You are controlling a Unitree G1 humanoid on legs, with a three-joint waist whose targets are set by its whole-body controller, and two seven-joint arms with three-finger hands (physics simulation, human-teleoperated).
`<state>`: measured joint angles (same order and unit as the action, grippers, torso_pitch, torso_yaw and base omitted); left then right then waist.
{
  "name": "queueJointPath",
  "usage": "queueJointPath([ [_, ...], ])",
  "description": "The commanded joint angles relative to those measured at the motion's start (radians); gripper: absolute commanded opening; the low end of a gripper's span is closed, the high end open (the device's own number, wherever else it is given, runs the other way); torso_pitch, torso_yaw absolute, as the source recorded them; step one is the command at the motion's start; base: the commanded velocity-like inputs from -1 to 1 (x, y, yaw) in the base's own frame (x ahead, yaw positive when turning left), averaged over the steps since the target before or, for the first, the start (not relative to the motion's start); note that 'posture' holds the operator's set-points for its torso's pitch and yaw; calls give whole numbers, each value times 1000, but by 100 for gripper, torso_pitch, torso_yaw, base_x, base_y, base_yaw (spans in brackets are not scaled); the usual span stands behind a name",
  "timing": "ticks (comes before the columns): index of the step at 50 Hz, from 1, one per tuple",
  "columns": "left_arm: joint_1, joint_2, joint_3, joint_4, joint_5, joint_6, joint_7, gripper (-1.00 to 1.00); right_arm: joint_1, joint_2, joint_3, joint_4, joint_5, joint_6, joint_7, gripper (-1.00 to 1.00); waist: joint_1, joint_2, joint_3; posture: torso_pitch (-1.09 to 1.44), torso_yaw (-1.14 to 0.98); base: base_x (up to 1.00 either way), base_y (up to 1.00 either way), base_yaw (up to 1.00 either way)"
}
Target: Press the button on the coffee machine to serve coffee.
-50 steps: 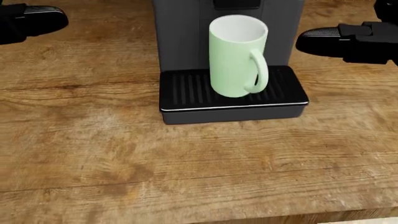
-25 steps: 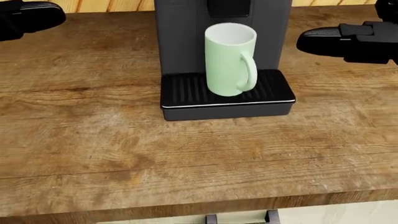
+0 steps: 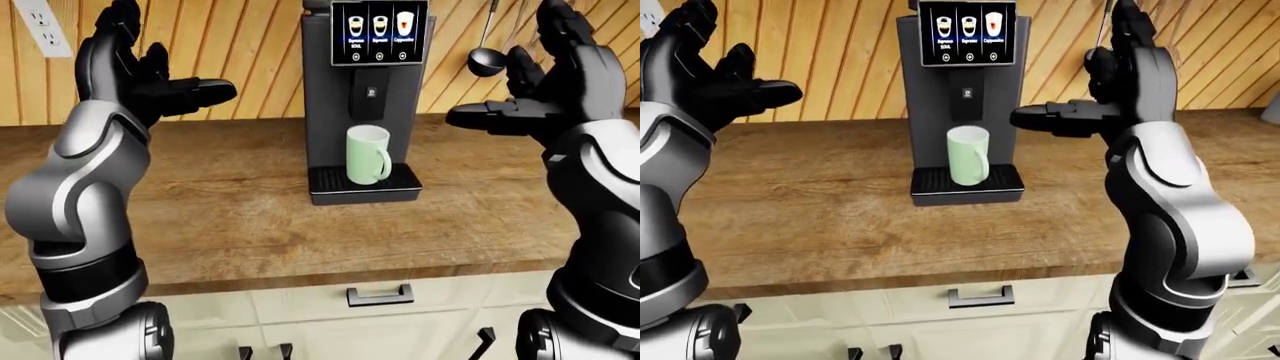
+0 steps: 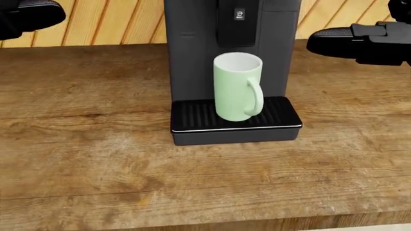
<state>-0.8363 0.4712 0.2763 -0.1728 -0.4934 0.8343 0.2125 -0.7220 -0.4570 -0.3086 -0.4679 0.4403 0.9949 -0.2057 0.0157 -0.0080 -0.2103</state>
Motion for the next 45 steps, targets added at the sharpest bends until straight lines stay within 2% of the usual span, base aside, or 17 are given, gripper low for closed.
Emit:
queueJointPath([
  [1,-33,13,9,-24,0,-27,0,100,-31,-12,-8,-18,-2,-29,-1,100,0,0,-19,-37,0,0,0,0],
  [7,-36,12,9,-28,-2,-27,8,100,-30,-11,-7,-21,-2,-27,0,100,3,-1,-53,-41,0,0,0,0],
  [17,-38,13,10,-27,-11,-32,13,100,-31,-4,2,-21,-8,-31,2,100,6,-3,-88,-47,0,0,0,0],
  [24,-42,18,10,-31,-19,-27,22,100,-73,19,31,-105,6,48,-17,100,6,-2,-94,-47,0,0,0,0],
  [28,-38,16,8,-23,-13,-38,20,100,-119,51,59,-181,25,130,-42,100,6,-1,-93,-47,0,0,0,0],
  [40,-40,20,10,-28,-16,-31,22,100,-205,133,103,-305,49,267,-60,100,4,1,-89,-47,0,0,0,0],
  [45,-41,20,11,-27,-16,-32,22,100,-211,158,122,-328,57,284,-42,100,5,4,-87,-47,0,0,0,0],
])
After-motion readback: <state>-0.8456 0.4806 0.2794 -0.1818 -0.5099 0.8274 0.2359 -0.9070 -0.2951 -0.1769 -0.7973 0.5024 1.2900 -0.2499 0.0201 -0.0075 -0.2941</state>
